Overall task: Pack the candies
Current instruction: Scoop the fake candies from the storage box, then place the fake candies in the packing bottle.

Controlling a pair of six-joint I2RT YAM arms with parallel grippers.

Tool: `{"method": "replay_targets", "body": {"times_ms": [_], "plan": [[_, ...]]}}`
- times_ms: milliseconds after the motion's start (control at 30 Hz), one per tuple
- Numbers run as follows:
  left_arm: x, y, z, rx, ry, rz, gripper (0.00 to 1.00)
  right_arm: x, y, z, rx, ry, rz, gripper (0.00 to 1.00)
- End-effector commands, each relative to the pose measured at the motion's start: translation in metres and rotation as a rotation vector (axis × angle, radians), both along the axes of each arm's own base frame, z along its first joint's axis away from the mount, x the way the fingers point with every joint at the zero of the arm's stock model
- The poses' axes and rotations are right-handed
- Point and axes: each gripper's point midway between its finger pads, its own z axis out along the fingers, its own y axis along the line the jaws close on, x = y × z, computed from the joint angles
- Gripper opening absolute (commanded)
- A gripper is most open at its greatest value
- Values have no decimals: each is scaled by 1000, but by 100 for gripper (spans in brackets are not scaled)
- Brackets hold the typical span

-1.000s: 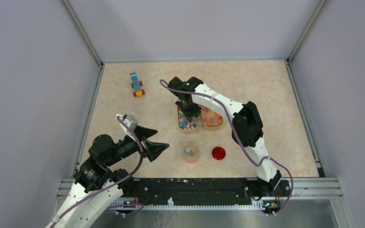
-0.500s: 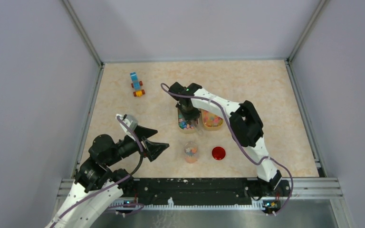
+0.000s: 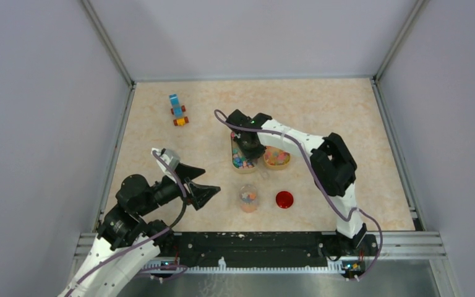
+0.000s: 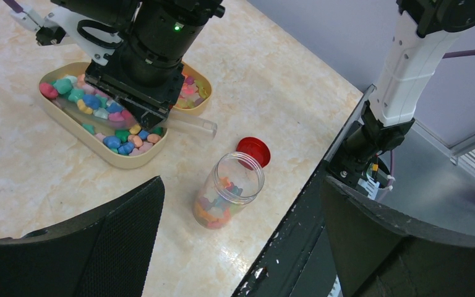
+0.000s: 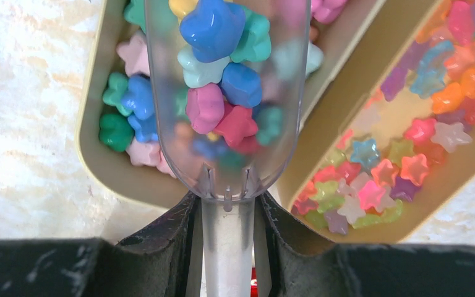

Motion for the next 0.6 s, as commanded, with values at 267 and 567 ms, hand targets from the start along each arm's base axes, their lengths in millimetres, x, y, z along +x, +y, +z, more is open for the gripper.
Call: {"method": "replay_targets", "body": {"times_ms": [267, 567], "plan": [[11, -2, 2, 2, -12, 23, 99, -6, -9, 70, 120, -166, 48, 0], [13, -2, 0, 8, -4, 33, 99, -25, -19, 73, 156, -197, 115, 0]]}}
